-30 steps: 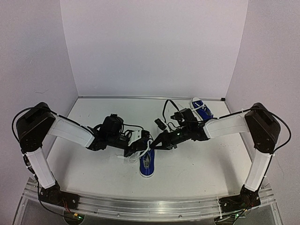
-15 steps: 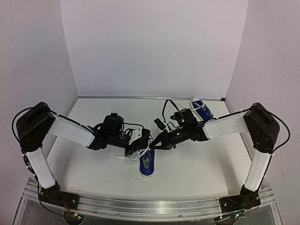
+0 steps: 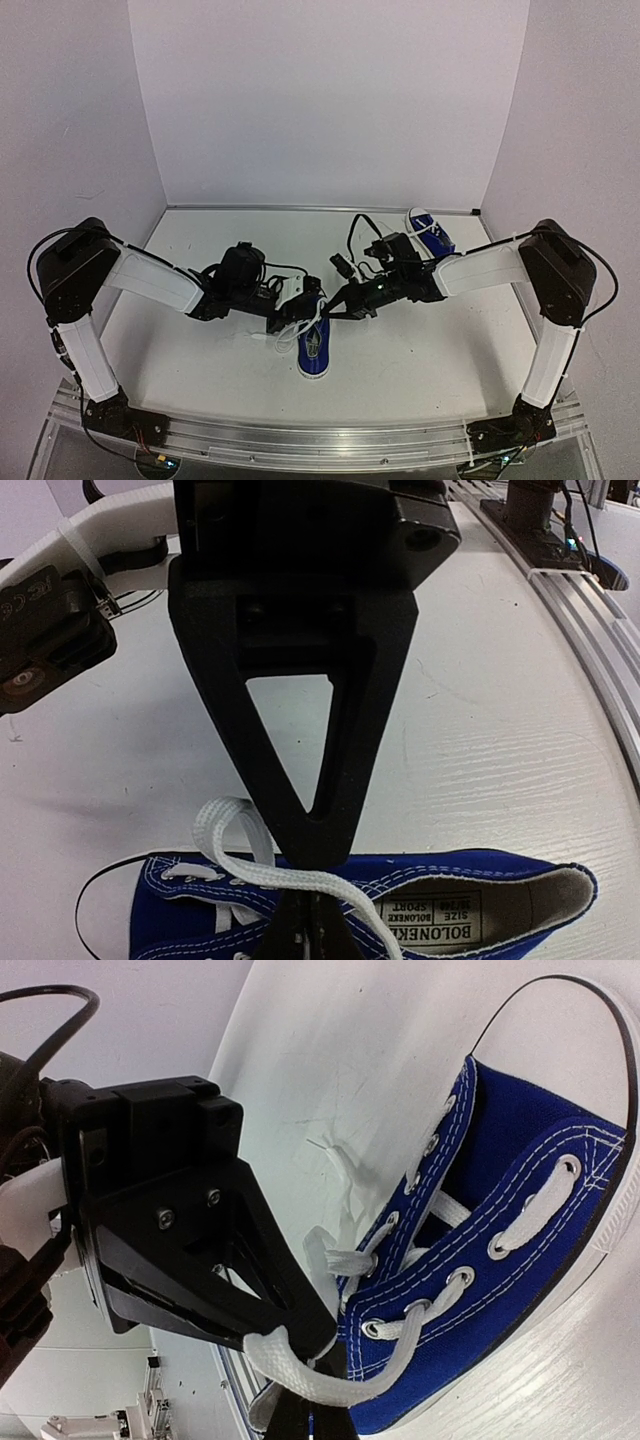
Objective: Tie the shoes
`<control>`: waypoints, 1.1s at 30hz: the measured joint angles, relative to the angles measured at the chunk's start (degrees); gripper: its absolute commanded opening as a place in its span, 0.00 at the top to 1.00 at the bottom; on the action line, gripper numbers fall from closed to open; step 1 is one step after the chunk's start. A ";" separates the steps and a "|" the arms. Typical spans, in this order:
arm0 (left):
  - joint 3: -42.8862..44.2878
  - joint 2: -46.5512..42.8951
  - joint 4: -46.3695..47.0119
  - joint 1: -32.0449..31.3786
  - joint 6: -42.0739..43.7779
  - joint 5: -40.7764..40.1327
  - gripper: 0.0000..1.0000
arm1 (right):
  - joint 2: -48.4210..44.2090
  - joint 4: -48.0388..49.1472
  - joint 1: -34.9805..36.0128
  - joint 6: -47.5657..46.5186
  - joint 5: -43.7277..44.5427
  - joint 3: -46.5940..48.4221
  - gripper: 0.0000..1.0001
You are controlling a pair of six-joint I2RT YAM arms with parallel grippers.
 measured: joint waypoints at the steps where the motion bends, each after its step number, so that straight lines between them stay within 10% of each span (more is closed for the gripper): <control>1: 0.00 0.00 -0.07 0.00 -0.05 -0.33 0.85 | 0.00 0.06 0.02 0.00 0.02 -0.05 1.00; 15: 0.41 -14.77 -26.42 4.51 1.89 -14.54 0.62 | -0.58 0.44 0.30 0.00 1.07 -1.59 1.00; 33: 5.53 -7.81 -51.10 4.36 2.66 -22.27 0.57 | -1.52 0.52 0.30 0.00 1.80 -1.59 1.00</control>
